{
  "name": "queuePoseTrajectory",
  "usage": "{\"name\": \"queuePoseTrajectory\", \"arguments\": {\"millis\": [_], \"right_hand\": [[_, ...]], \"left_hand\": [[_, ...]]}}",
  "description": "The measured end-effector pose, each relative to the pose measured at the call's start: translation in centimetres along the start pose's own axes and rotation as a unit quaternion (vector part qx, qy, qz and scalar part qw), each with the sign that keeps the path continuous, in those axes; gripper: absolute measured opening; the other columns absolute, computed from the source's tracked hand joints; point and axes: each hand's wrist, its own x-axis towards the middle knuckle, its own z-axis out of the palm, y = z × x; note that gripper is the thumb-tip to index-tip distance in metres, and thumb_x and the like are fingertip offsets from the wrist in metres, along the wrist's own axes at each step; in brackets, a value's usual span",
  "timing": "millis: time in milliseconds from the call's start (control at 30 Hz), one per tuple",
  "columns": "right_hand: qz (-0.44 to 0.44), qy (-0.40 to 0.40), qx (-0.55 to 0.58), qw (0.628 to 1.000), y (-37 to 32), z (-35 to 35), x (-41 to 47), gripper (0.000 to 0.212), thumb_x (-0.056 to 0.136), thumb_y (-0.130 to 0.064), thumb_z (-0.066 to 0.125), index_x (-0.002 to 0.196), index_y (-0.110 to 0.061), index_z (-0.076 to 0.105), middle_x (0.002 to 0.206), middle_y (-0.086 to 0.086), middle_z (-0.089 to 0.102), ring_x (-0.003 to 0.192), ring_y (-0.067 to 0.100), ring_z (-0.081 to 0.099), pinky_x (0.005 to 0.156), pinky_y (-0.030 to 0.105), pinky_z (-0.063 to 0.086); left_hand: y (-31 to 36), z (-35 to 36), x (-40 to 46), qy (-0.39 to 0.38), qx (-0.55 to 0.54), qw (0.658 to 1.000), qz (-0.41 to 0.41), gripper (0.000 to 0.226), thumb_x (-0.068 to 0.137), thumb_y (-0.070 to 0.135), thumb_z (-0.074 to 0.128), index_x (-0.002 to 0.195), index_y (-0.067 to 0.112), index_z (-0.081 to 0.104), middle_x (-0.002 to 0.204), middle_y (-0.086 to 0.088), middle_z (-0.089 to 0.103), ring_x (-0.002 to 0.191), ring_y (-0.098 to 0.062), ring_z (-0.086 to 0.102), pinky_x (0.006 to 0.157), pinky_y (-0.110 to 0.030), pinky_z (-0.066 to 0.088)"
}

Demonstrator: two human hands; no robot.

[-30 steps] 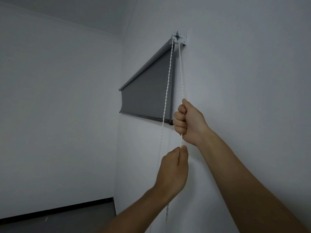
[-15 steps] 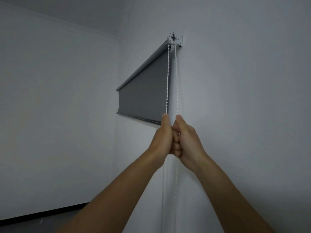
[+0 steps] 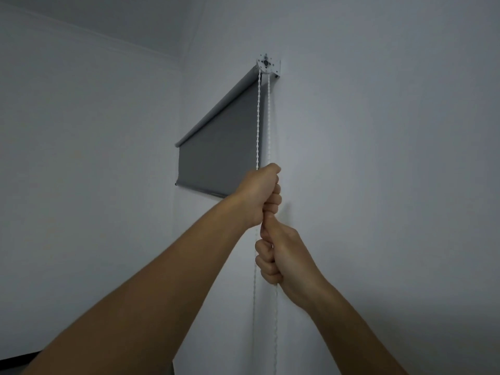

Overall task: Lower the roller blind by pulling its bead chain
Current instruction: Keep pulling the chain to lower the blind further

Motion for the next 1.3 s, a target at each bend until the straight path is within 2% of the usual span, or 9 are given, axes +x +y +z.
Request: {"name": "queuePoseTrajectory", "arguments": {"millis": [100,233,433,533,667,833,967,1133,1300], "right_hand": [[0.023,-0.009,-0.035,0.999,-0.7,-0.7,0.4,0.042,0.096,-0.044,0.035,0.066,-0.018,0.051,0.051,0.003,0.041,0.044,0.016,0.034,0.046,0.029,0.027],[0.021,0.028,-0.026,0.999,-1.9,-1.7,1.5,0.053,0.099,-0.043,0.026,0.099,-0.006,0.065,0.073,0.018,0.071,0.064,0.030,0.066,0.066,0.039,0.050],[0.049,0.008,0.066,0.997,-4.6,-1.7,4.4,0.051,0.101,-0.045,0.034,0.112,-0.008,0.067,0.103,0.021,0.067,0.092,0.033,0.064,0.078,0.042,0.053],[0.063,-0.004,0.103,0.993,-6.1,-1.5,5.6,0.048,0.100,-0.045,0.040,0.113,-0.005,0.064,0.097,0.023,0.069,0.088,0.035,0.064,0.089,0.043,0.050],[0.069,-0.014,0.154,0.986,-7.6,-1.0,7.0,0.042,0.099,-0.043,0.044,0.108,-0.005,0.061,0.074,0.015,0.067,0.059,0.029,0.063,0.058,0.035,0.051],[0.071,0.014,0.197,0.978,-7.9,-0.9,8.5,0.042,0.103,-0.044,0.042,0.070,-0.018,0.048,0.052,-0.005,0.025,0.039,0.011,0.018,0.038,0.021,0.012],[0.020,0.048,0.185,0.981,-6.8,-0.9,8.4,0.054,0.105,-0.044,0.041,0.057,-0.025,0.028,0.050,-0.007,0.017,0.037,0.009,0.012,0.029,0.021,0.013],[-0.019,0.045,0.148,0.988,-6.1,-1.0,7.1,0.055,0.105,-0.044,0.040,0.054,-0.026,0.029,0.049,-0.007,0.019,0.038,0.009,0.014,0.030,0.022,0.017],[-0.015,0.041,0.134,0.990,-4.5,-0.7,5.0,0.055,0.104,-0.045,0.042,0.054,-0.026,0.034,0.048,-0.006,0.022,0.036,0.010,0.015,0.031,0.020,0.017]], "left_hand": [[-0.2,0.5,-0.1,0.039,0.008,0.998,0.045,0.036,0.092,0.019,0.045,0.060,0.021,0.029,0.044,0.006,0.026,0.033,-0.010,0.018,0.033,-0.018,0.018],[-0.6,0.4,-0.4,0.087,0.045,0.991,0.089,0.025,0.091,0.018,0.042,0.067,0.015,0.035,0.055,0.000,0.027,0.038,-0.012,0.023,0.038,-0.022,0.023],[-3.6,0.0,-1.7,0.105,0.118,0.979,0.132,0.033,0.092,0.028,0.042,0.082,0.010,0.068,0.077,-0.004,0.073,0.068,-0.020,0.069,0.058,-0.031,0.052],[-5.9,0.0,-2.5,0.109,0.187,0.957,0.193,0.032,0.098,0.022,0.039,0.079,0.012,0.063,0.067,0.005,0.065,0.055,-0.005,0.058,0.047,-0.019,0.040],[-7.9,-0.4,-3.5,0.103,0.200,0.953,0.204,0.047,0.101,0.022,0.040,0.054,0.022,0.038,0.036,0.011,0.039,0.033,-0.002,0.035,0.040,-0.019,0.026],[-10.5,0.3,-5.1,0.067,0.184,0.961,0.195,0.052,0.103,0.023,0.041,0.052,0.022,0.032,0.035,0.014,0.035,0.035,-0.002,0.034,0.040,-0.013,0.026],[-10.8,0.1,-4.7,0.062,0.112,0.985,0.118,0.049,0.100,0.036,0.041,0.056,0.018,0.030,0.046,0.009,0.031,0.039,-0.005,0.028,0.044,-0.023,0.026],[-10.9,-0.5,-4.3,0.018,0.034,0.998,0.047,0.062,0.098,0.057,0.026,0.058,0.016,0.049,0.050,-0.001,0.051,0.044,-0.011,0.046,0.050,-0.026,0.039],[-9.6,-1.3,-2.4,0.023,-0.002,0.999,0.040,0.070,0.098,0.061,0.021,0.086,0.012,0.070,0.069,-0.005,0.072,0.062,-0.013,0.066,0.065,-0.031,0.052]]}}
